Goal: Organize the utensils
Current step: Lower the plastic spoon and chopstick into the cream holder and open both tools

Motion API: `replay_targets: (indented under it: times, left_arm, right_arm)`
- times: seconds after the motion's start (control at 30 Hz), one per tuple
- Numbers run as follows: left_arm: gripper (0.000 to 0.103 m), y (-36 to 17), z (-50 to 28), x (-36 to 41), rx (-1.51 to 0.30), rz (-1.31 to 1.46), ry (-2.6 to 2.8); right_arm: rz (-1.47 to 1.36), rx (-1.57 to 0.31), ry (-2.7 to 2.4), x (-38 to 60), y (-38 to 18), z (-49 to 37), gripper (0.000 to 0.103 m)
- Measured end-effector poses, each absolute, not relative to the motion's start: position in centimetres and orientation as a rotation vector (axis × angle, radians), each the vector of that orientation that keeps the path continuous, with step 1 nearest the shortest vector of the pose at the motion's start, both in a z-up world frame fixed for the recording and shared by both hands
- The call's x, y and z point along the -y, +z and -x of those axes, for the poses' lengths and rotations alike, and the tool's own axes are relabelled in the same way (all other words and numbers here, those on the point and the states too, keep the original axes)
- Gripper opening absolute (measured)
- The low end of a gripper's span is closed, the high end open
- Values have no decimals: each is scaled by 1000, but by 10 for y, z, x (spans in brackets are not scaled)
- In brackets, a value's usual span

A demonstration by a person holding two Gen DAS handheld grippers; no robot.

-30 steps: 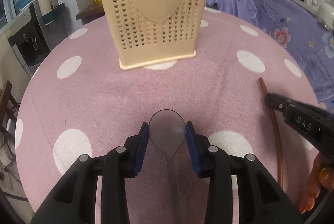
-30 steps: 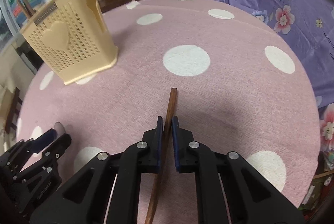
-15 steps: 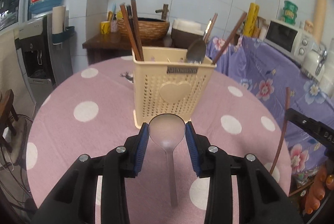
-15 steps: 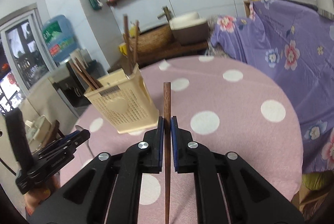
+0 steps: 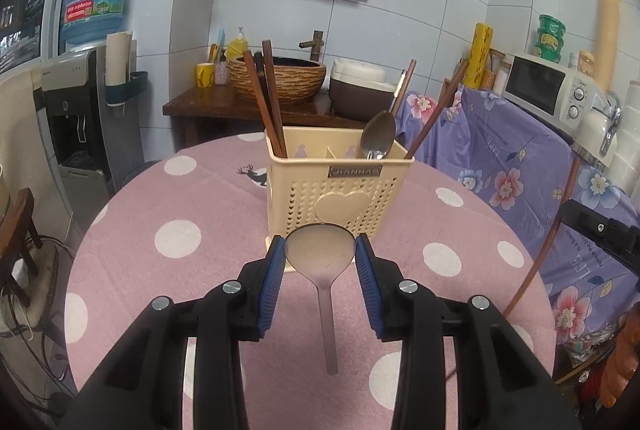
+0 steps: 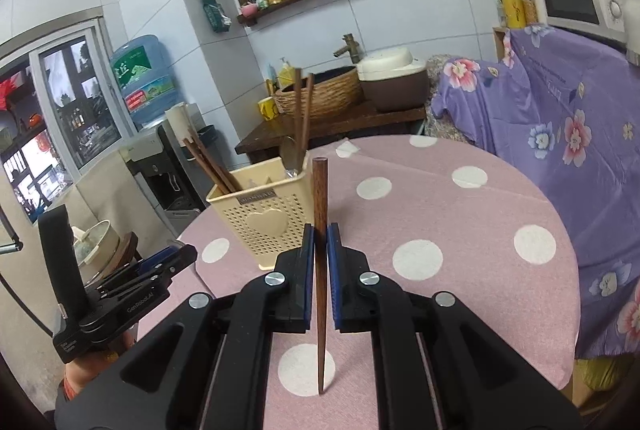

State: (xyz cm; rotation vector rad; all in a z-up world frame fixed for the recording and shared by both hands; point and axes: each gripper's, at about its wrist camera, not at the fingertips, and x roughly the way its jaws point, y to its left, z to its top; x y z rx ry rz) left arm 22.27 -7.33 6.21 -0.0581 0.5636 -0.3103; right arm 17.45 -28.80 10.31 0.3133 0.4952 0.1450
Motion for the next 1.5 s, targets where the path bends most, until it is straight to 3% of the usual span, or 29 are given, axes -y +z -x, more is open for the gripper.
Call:
replay_targets:
  times: [0.2, 0.4, 0.53, 0.8, 1.1, 1.5]
  left_arm:
    - [36, 115, -239, 60, -501, 97, -340]
    - [36, 203, -271, 64, -337, 95, -308]
    - [36, 210, -302, 74, -315, 82, -247]
    - [36, 136, -328, 80, -420, 83, -227]
    - [36, 90, -324, 85, -444, 42, -223]
    - [38, 66, -320, 80, -490, 30, -237]
  right_arm:
    - [-273, -405, 193, 267, 153, -190, 8]
    - [-189, -206, 167, 240, 244, -221, 8]
    - [-174, -146, 110, 230, 272, -255, 8]
    - [-142, -255, 50, 214, 209, -303, 8]
    - [-93, -335, 50, 197, 146, -316, 8]
    - [-44, -333, 56, 192, 124, -312, 6]
